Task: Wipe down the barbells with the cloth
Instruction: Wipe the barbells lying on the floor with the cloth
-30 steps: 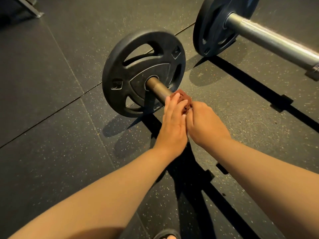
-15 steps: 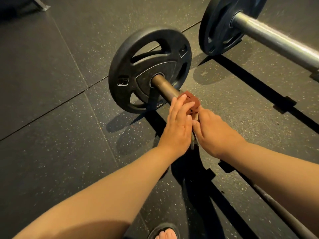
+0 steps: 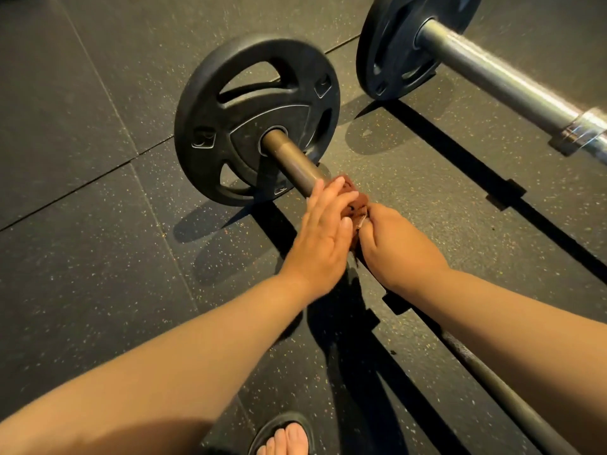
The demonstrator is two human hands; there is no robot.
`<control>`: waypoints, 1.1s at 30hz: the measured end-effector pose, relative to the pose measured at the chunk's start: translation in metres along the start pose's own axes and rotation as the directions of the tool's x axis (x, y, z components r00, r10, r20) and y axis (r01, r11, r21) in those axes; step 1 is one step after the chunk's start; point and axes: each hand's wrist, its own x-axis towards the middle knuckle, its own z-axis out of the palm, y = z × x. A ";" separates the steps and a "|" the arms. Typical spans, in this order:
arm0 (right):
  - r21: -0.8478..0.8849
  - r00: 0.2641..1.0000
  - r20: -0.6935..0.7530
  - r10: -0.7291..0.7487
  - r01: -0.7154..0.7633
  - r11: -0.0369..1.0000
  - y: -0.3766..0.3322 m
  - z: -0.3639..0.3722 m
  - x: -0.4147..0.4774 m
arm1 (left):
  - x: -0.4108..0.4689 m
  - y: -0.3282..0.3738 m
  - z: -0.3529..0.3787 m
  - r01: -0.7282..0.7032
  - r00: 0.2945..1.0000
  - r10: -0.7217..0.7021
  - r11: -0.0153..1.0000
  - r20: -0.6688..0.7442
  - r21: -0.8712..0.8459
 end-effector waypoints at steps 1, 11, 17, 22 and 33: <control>-0.041 1.000 0.012 0.004 -0.003 0.999 0.003 -0.001 -0.003 | 0.012 -0.006 -0.007 -0.016 1.000 0.015 0.999 0.016 0.041; -0.071 0.996 -0.044 0.073 -0.076 0.995 0.000 -0.001 -0.009 | -0.015 0.017 0.019 0.017 0.999 -0.018 1.000 -0.028 -0.026; -0.070 0.993 -0.072 0.091 -0.097 0.993 -0.001 -0.004 -0.006 | 0.023 -0.006 -0.003 0.036 0.997 -0.034 0.999 -0.062 0.029; -0.071 0.993 -0.074 0.094 -0.099 0.993 -0.002 -0.003 -0.010 | -0.021 0.029 0.028 0.094 0.990 -0.098 0.995 -0.102 -0.041; -0.073 0.994 -0.072 0.085 -0.090 0.993 -0.006 -0.008 -0.011 | 0.006 0.022 0.017 0.132 0.983 -0.134 0.991 -0.122 -0.023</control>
